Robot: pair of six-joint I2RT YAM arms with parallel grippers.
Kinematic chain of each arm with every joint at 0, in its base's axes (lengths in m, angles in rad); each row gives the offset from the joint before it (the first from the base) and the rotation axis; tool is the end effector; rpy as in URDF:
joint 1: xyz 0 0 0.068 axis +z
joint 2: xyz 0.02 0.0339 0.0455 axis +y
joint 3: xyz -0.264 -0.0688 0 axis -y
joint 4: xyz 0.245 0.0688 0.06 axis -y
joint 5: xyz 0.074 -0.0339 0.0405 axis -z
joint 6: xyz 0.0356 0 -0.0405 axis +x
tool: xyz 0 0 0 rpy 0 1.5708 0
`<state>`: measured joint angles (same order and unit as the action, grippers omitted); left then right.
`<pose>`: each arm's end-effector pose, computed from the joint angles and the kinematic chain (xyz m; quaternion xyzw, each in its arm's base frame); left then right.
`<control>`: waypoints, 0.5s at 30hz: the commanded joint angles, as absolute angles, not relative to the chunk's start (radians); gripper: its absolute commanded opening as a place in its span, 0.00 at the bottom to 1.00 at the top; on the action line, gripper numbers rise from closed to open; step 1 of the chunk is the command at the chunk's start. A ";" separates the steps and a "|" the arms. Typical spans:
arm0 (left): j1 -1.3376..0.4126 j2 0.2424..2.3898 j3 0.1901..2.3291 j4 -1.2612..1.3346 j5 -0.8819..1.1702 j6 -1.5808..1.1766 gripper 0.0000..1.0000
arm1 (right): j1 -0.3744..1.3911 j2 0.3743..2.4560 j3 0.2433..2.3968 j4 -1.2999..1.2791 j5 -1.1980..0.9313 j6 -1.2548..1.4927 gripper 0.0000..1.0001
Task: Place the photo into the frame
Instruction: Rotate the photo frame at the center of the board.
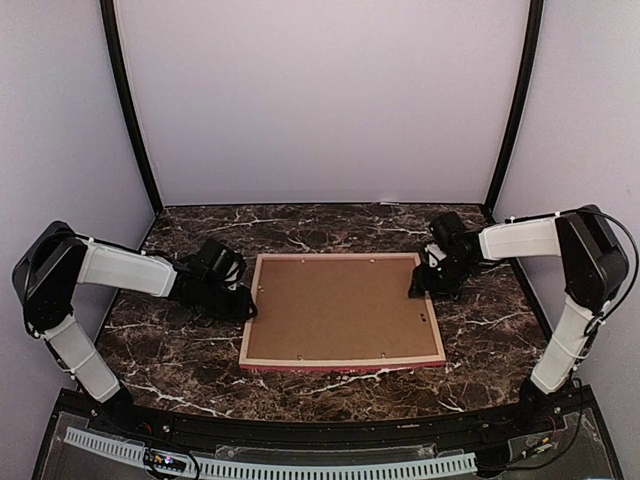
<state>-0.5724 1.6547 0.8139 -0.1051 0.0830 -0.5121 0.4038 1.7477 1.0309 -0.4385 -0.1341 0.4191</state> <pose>0.2626 -0.1727 0.1452 0.0414 0.9499 -0.1923 0.2427 0.3059 0.1359 0.1577 -0.0064 0.9764 0.1424 0.1624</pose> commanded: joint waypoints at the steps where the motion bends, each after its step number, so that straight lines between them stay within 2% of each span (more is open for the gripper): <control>1: -0.611 1.598 0.736 -0.273 0.082 -0.564 0.39 | 0.402 1.770 1.043 -0.401 -0.119 0.418 0.54; 5: -0.612 1.548 0.767 -0.310 0.021 -0.546 0.51 | 0.402 1.781 1.052 -0.418 -0.062 0.406 0.36; 8: -0.611 1.550 0.831 -0.324 -0.015 -0.513 0.61 | 0.402 1.770 1.048 -0.427 -0.025 0.396 0.28; 15: -0.563 1.634 0.974 -0.328 -0.005 -0.432 0.66 | 0.402 1.725 0.997 -0.406 -0.018 0.399 0.16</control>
<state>-0.5972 1.6009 0.9043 -0.2977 0.0048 -0.4847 0.4000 1.7561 1.0332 -0.4221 -0.0555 0.4004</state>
